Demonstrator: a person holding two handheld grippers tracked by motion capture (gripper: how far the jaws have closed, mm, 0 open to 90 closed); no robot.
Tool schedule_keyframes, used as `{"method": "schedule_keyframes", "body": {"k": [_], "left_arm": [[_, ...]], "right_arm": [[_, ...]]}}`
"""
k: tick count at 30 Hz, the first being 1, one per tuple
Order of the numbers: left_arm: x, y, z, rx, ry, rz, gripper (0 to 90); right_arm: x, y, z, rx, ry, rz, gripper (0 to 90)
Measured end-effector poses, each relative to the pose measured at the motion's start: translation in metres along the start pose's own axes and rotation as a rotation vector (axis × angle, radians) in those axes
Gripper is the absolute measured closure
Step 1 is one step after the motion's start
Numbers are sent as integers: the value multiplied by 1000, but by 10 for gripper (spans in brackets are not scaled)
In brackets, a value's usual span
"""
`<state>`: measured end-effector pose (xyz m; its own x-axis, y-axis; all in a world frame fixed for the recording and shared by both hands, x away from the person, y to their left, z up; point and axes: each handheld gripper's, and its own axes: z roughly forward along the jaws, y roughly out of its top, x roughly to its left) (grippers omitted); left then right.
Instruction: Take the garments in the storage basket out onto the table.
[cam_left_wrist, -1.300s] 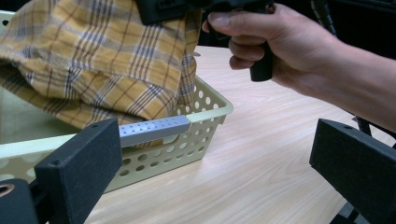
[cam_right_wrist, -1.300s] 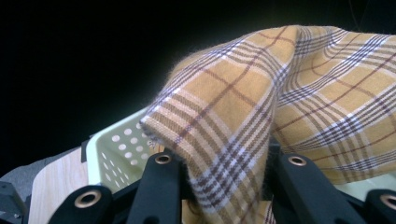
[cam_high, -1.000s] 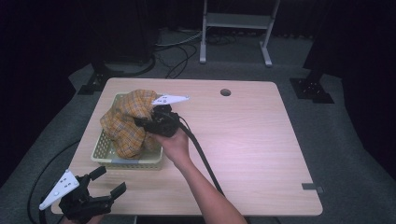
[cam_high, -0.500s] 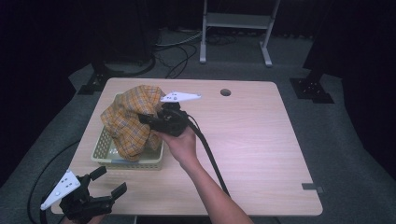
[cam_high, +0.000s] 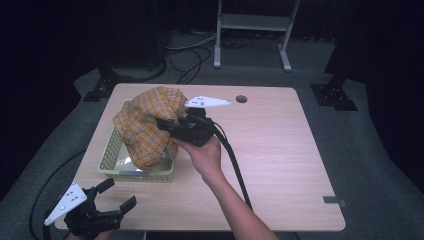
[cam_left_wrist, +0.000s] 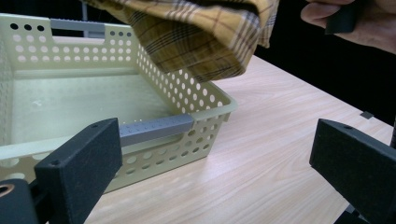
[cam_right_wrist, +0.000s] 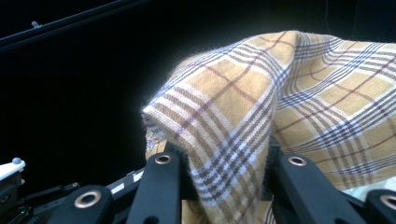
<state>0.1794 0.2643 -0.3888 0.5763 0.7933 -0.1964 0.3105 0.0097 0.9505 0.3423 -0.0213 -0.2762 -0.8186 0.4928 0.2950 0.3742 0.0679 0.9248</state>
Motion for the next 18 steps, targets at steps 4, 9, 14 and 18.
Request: {"method": "schedule_keyframes", "body": {"k": [4, 9, 14, 18], "left_arm": [[-1, 0, 0, 5, -2, 5, 24], [-1, 0, 1, 4, 0, 4, 24], [-1, 0, 1, 4, 0, 6, 24], [-1, 0, 1, 4, 0, 6, 24]], "right_arm": [[-1, 1, -9, -12, -6, 5, 709], [-2, 1, -19, -21, -18, 13, 709], [-4, 1, -28, -34, -29, 23, 708], [-5, 2, -34, -45, -36, 28, 708]]}}
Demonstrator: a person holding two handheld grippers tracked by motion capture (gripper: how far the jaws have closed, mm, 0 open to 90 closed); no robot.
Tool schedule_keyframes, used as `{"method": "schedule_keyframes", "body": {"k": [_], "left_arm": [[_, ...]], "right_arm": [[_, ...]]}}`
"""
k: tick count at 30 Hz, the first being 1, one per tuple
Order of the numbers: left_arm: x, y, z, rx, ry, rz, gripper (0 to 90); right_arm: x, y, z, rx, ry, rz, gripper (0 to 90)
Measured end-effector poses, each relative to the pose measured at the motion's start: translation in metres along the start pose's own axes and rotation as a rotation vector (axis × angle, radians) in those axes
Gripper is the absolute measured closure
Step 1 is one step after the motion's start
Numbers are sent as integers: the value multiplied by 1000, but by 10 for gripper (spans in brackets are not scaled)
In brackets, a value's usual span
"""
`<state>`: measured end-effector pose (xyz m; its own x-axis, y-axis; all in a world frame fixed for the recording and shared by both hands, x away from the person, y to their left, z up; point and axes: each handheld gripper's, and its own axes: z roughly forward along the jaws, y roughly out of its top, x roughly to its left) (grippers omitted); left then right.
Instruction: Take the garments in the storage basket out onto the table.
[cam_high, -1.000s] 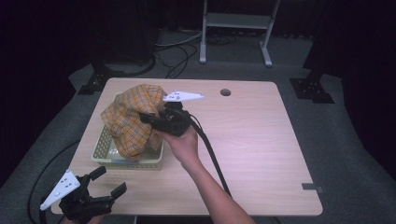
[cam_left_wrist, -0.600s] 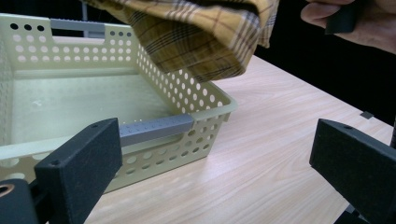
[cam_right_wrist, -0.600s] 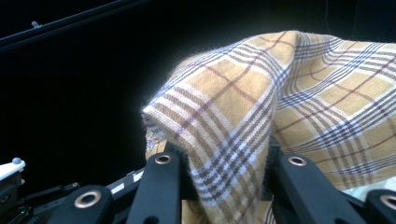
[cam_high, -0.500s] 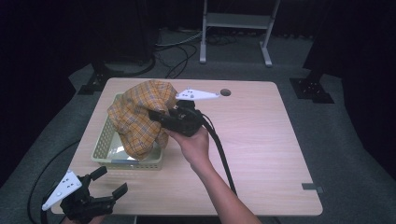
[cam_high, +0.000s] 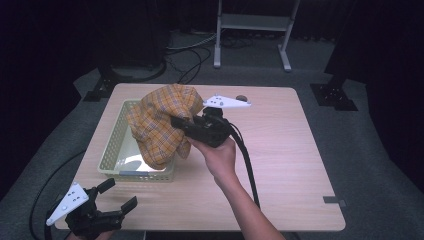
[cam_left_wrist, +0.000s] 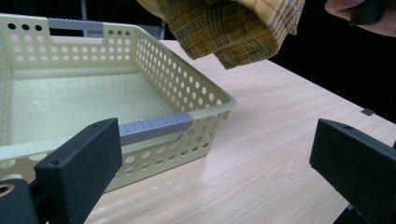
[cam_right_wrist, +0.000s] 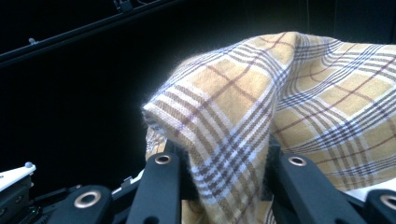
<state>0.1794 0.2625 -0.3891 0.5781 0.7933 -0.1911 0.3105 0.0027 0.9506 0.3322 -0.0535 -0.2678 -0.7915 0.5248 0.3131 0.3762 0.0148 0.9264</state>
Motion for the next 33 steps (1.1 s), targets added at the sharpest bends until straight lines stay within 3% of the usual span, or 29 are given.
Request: {"method": "schedule_keyframes", "body": {"k": [33], "left_arm": [[-1, -1, 2, 12, 0, 6, 24]], "right_arm": [[-15, 0, -41, -46, -66, 41, 707]]}}
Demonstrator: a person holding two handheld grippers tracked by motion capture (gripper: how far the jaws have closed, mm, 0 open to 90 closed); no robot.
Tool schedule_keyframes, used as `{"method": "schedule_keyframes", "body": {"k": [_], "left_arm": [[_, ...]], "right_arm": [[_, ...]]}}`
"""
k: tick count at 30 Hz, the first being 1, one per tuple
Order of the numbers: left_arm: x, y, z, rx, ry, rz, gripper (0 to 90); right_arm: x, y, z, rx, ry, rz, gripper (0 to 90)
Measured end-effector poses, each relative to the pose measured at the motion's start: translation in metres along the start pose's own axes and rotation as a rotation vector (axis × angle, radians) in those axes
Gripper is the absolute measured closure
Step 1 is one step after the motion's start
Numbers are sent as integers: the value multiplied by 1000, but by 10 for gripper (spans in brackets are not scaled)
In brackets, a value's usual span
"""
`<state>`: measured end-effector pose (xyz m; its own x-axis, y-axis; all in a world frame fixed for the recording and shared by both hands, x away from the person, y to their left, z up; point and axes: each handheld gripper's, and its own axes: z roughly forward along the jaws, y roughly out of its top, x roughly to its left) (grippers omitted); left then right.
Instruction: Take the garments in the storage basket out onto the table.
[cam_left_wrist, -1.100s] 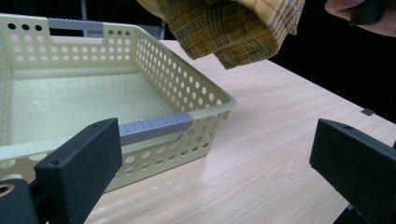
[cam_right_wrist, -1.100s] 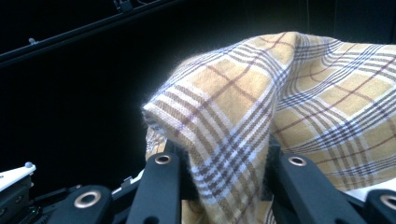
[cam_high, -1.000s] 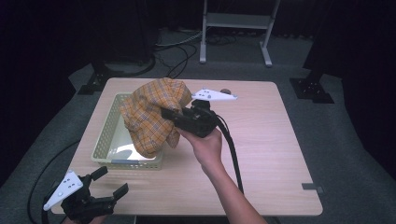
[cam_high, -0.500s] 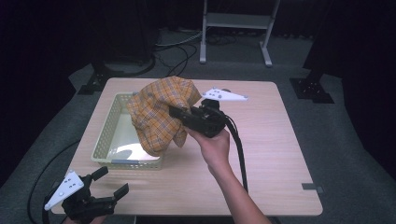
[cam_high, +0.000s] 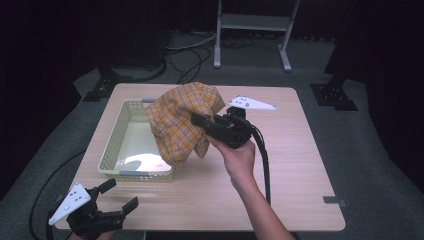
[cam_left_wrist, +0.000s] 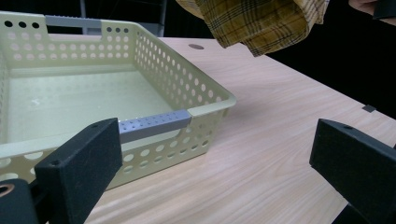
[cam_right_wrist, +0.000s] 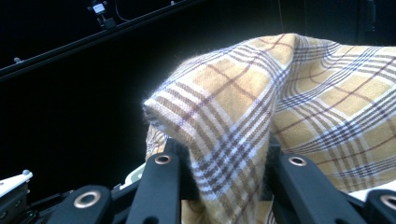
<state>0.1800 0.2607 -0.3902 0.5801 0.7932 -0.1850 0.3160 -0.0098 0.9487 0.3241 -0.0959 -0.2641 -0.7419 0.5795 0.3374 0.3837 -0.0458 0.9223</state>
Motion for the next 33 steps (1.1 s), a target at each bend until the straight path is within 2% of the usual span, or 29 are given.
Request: {"method": "schedule_keyframes", "body": {"k": [33], "left_arm": [[-1, -1, 2, 8, -1, 7, 24]], "right_arm": [[-29, -11, -28, -21, -89, 68, 706]]}}
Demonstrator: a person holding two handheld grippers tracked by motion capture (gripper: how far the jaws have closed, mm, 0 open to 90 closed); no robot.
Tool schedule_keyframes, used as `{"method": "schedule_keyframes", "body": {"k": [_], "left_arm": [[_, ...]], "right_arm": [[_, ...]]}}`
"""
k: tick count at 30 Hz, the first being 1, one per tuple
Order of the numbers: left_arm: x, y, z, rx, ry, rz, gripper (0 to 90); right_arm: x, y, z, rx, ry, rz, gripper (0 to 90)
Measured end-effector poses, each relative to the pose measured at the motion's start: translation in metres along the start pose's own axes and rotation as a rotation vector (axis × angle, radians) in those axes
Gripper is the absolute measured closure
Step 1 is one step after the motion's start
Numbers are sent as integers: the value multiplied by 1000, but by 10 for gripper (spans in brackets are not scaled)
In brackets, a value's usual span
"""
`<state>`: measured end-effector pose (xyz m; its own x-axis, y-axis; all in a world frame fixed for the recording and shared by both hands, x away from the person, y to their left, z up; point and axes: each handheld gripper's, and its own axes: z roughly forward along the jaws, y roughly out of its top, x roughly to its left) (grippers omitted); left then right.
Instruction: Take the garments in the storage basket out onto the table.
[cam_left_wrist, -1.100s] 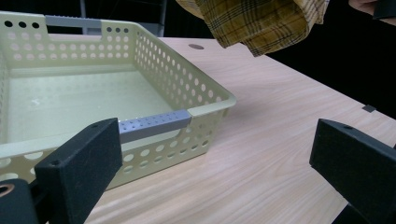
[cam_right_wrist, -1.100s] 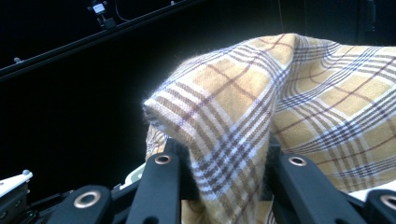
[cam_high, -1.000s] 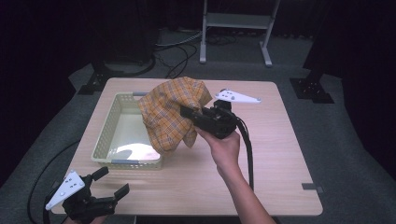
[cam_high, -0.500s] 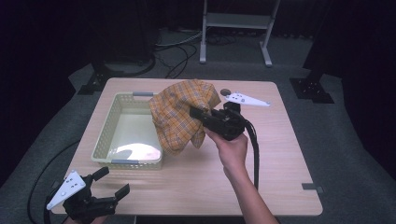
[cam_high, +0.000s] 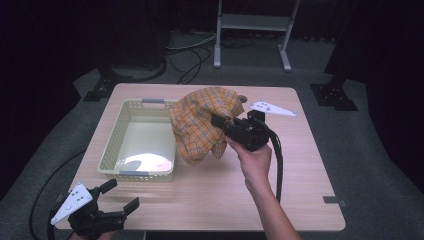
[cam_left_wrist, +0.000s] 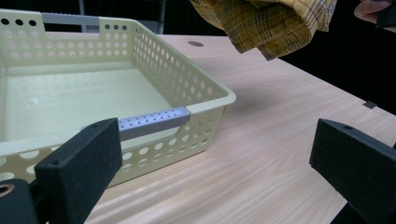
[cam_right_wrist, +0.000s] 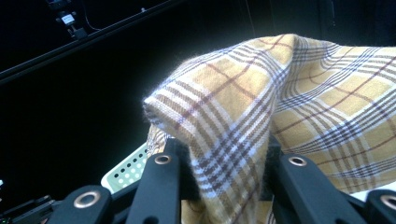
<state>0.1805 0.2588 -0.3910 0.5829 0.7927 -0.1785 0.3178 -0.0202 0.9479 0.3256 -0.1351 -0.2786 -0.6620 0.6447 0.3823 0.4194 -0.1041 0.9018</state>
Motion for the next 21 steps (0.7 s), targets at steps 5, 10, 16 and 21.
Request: {"method": "schedule_keyframes", "body": {"k": [5, 10, 16, 21], "left_arm": [[0, 0, 0, 4, -1, 2, 24], [0, 0, 0, 5, 0, 0, 24], [-1, 0, 1, 7, -2, 3, 24], [-1, 0, 1, 6, -1, 0, 24]], "right_arm": [[-5, -1, -2, -1, -13, 7, 706], [-9, -2, -5, -1, -23, 16, 706], [-14, -3, -7, -3, -35, 23, 706], [-19, -5, -9, -3, -50, 34, 706]]}}
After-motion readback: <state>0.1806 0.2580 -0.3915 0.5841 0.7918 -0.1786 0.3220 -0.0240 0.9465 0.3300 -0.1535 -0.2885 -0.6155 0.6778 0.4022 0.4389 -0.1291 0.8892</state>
